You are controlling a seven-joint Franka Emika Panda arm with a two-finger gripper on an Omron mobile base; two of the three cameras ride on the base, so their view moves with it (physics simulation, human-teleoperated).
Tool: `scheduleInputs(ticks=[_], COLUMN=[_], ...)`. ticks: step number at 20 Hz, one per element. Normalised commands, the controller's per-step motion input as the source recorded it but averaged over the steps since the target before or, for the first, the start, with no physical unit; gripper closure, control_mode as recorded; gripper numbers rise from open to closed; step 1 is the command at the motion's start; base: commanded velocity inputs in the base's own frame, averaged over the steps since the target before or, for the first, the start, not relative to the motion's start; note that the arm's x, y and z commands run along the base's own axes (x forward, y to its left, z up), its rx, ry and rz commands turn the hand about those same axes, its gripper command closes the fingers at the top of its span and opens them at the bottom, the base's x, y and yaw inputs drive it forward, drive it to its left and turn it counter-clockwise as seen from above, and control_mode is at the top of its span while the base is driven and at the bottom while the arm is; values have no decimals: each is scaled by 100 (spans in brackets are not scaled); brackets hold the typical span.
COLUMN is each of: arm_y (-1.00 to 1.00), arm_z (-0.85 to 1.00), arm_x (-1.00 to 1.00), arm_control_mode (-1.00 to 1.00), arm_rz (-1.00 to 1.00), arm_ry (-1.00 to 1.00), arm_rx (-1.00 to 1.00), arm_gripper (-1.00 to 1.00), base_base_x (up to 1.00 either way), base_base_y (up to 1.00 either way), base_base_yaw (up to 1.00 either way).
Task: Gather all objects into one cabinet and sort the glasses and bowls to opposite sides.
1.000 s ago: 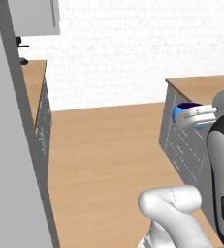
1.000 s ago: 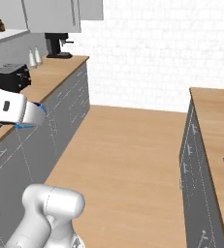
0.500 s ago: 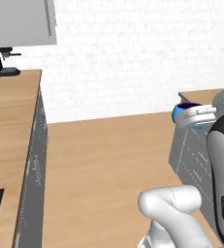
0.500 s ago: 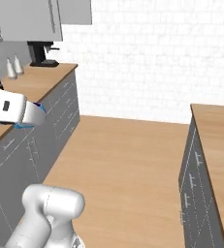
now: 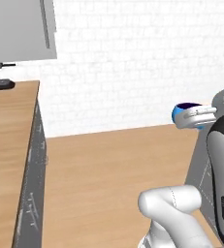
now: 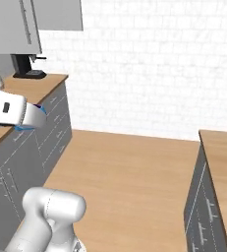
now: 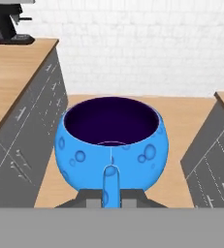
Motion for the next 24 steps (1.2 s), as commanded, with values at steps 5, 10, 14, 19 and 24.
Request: scheduleInputs(ticks=[5, 10, 14, 19, 24], arm_y=[0, 0, 0, 0, 0], arm_z=[0, 0, 0, 0, 0], arm_x=[0, 0, 0, 0, 0], arm_control_mode=[100, 100, 100, 100, 100], arm_rz=[0, 0, 0, 0, 0], arm_ry=[0, 0, 0, 0, 0], arm_rx=[0, 0, 0, 0, 0], arm_gripper=[100, 100, 100, 100, 100], base_base_x=[100, 100, 100, 100, 100], base_base_y=[-9, -2, 0, -1, -12], base_base_yaw=[0, 0, 0, 2, 11])
